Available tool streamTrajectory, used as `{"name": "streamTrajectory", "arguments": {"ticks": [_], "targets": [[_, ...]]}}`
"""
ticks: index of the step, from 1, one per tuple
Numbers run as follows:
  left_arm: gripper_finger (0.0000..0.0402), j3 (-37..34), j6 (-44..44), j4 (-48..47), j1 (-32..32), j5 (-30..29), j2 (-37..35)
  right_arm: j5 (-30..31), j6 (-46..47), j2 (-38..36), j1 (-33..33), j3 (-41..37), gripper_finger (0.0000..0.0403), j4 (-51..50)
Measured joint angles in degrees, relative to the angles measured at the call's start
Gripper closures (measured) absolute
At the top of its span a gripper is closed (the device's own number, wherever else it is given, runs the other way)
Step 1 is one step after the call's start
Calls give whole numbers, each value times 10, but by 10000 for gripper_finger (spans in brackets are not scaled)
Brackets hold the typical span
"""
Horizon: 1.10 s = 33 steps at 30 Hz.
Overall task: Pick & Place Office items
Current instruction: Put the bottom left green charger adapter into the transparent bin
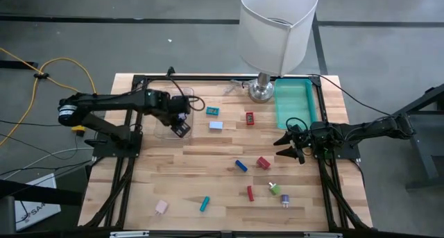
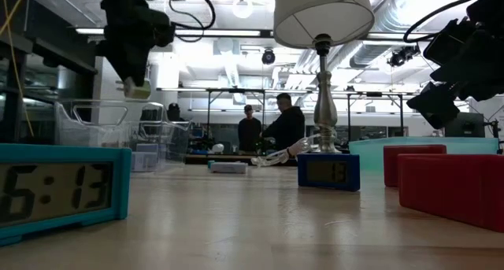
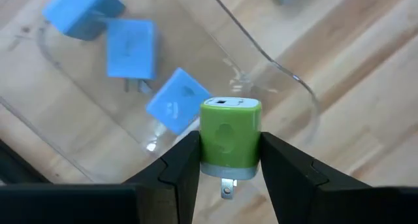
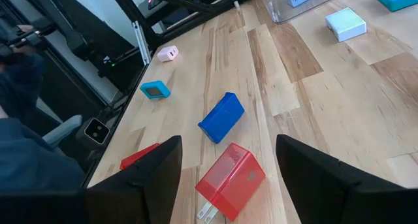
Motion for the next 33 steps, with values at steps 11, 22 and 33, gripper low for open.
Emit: {"name": "streamTrajectory", "arguments": {"ticks": [11, 22, 33], "targets": [[262, 0, 28, -37, 61, -37, 42, 0, 0, 0, 0, 0, 167, 0], [262, -58, 14, 11, 80, -38, 46, 0, 0, 0, 0, 0, 167, 0], [262, -114, 11, 60, 118, -38, 46, 0, 0, 0, 0, 0, 167, 0]]}}
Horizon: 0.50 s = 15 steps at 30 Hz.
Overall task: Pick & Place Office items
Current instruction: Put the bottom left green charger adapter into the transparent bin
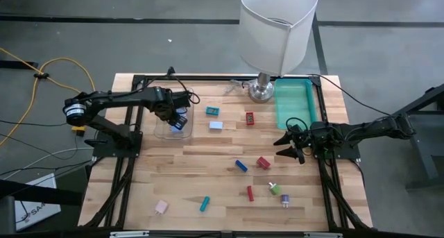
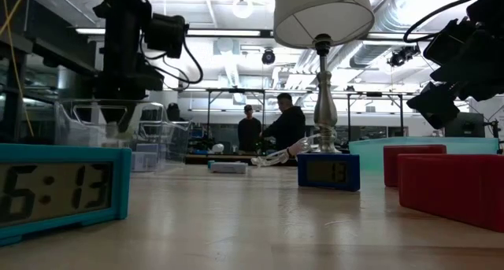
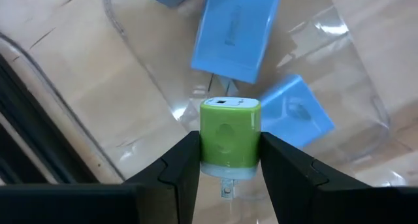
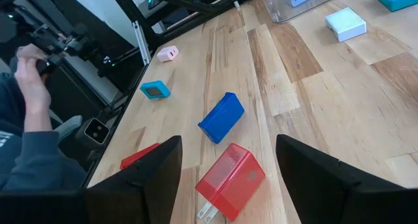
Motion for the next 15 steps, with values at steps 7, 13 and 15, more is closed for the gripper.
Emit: {"name": "streamTrajectory", "arguments": {"ticks": [7, 13, 15], "targets": [[262, -30, -1, 27, 27, 0, 0, 0, 0, 0, 0, 0, 167, 0], [262, -54, -1, 53, 43, 0, 0, 0, 0, 0, 0, 0, 167, 0], [262, -59, -2, 57, 47, 0, 0, 0, 0, 0, 0, 0, 167, 0]]}}
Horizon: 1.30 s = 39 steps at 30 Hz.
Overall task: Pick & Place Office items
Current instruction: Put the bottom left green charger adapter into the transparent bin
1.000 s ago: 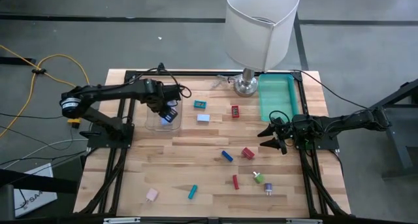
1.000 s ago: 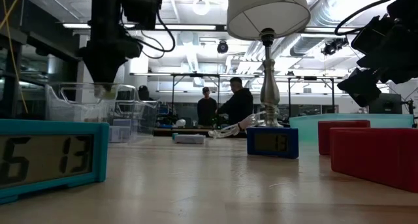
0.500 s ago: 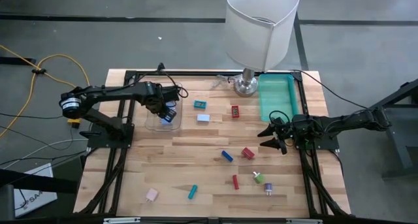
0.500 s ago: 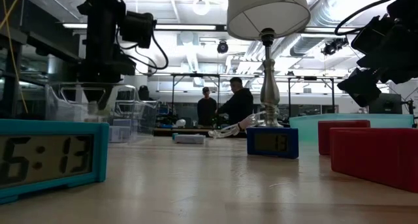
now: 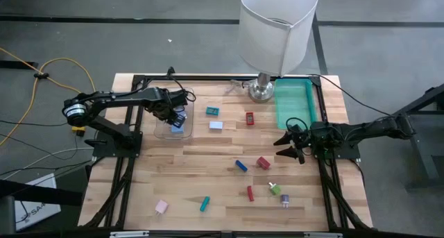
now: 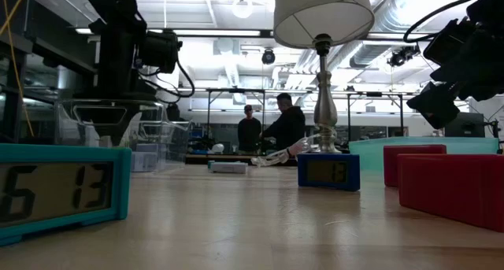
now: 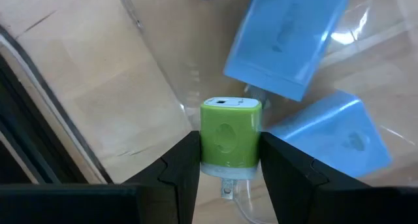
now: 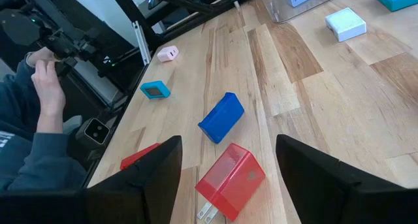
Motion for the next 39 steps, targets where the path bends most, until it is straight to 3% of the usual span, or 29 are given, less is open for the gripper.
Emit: {"name": "streamTrajectory", "arguments": {"ticks": [15, 25, 39], "targets": [[261, -1, -1, 3, 2, 0, 0, 0, 0, 0, 0, 0, 167, 0], [229, -1, -1, 2, 2, 0, 0, 0, 0, 0, 0, 0, 167, 0], [226, -1, -1, 2, 2, 0, 0, 0, 0, 0, 0, 0, 167, 0]]}}
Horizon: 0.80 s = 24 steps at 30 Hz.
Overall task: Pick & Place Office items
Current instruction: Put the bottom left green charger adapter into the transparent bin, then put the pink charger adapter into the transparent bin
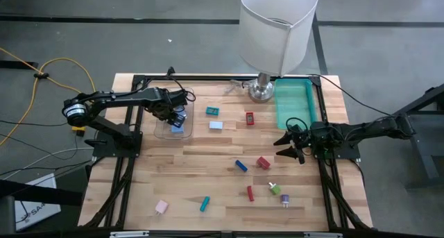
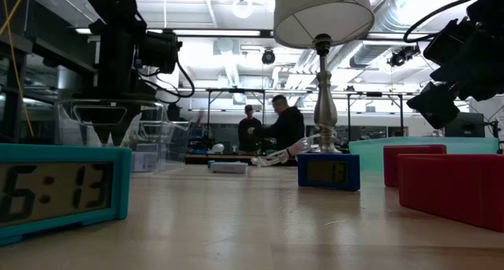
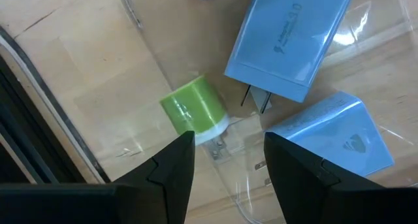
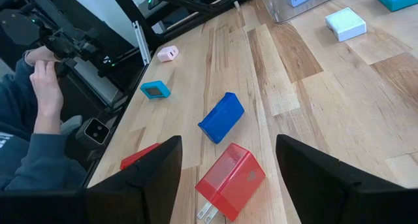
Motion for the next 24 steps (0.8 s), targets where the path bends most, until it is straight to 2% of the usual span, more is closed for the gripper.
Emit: {"name": "streamTrajectory", "arguments": {"ticks": [3, 10, 18, 24], "targets": [[226, 0, 2, 3, 0, 4, 0, 0, 0, 0, 0, 0, 167, 0], [226, 9, 28, 16, 0, 61, -5, 0, 0, 0, 0, 0, 167, 0], [226, 37, 62, 11, 4, 60, -39, 0, 0, 0, 0, 0, 167, 0], [226, 62, 62, -37, 0, 60, -64, 0, 0, 0, 0, 0, 167, 0]]}}
